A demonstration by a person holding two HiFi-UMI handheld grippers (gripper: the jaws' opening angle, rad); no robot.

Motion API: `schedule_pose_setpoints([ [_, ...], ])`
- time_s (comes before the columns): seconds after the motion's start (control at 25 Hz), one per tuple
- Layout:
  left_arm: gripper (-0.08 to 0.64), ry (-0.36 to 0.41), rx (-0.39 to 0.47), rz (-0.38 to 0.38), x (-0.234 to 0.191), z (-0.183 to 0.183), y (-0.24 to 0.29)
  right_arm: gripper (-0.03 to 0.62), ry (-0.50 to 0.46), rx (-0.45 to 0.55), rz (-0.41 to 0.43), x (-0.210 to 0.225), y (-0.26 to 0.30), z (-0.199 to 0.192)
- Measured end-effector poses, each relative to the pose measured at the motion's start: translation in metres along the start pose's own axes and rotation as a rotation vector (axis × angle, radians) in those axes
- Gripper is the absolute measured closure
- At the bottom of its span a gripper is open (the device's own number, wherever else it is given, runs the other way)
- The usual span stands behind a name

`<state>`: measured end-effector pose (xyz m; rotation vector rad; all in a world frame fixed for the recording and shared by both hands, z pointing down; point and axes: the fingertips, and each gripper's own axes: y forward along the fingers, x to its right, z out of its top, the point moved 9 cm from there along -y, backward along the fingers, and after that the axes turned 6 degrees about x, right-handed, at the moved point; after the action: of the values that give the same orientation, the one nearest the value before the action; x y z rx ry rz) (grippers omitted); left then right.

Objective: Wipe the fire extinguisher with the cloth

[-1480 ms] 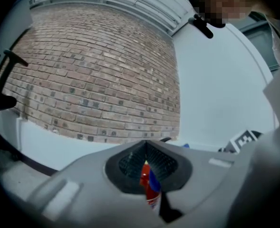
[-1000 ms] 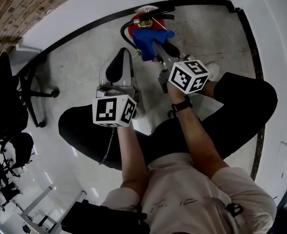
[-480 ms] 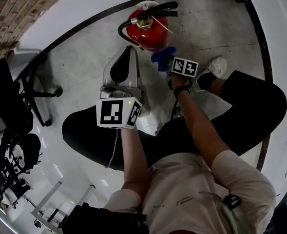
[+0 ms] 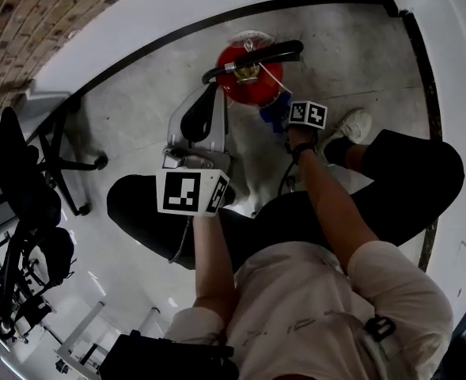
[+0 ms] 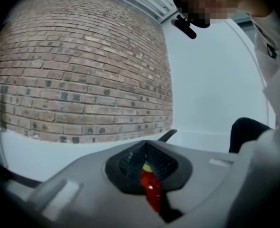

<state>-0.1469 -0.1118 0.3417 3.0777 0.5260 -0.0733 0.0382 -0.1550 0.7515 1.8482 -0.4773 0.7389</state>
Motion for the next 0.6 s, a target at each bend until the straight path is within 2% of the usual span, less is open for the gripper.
schedule_pose_setpoints([
  [0.08, 0.558, 0.017, 0.032, -0.017, -0.006, 0.016, 0.006, 0.528, 0.008, 0.088, 0.053, -0.027, -0.034, 0.020],
  [0.2, 0.558, 0.042, 0.074, -0.034, -0.011, 0.038, 0.013, 0.528, 0.044, 0.275, 0.148, -0.076, -0.097, 0.053],
  [0.32, 0.558, 0.052, 0.108, -0.037, -0.012, 0.053, 0.018, 0.528, -0.019, 0.396, 0.312, -0.128, -0.161, 0.090],
  [0.4, 0.558, 0.047, 0.122, -0.032, -0.012, 0.059, 0.020, 0.528, -0.079, 0.419, 0.470, -0.164, -0.203, 0.108],
  [0.48, 0.558, 0.035, 0.124, -0.036, -0.010, 0.059, 0.021, 0.529, -0.140, 0.401, 0.607, -0.194, -0.234, 0.116],
  [0.6, 0.558, 0.023, 0.117, -0.042, -0.008, 0.055, 0.020, 0.529, -0.176, 0.357, 0.731, -0.222, -0.243, 0.120],
])
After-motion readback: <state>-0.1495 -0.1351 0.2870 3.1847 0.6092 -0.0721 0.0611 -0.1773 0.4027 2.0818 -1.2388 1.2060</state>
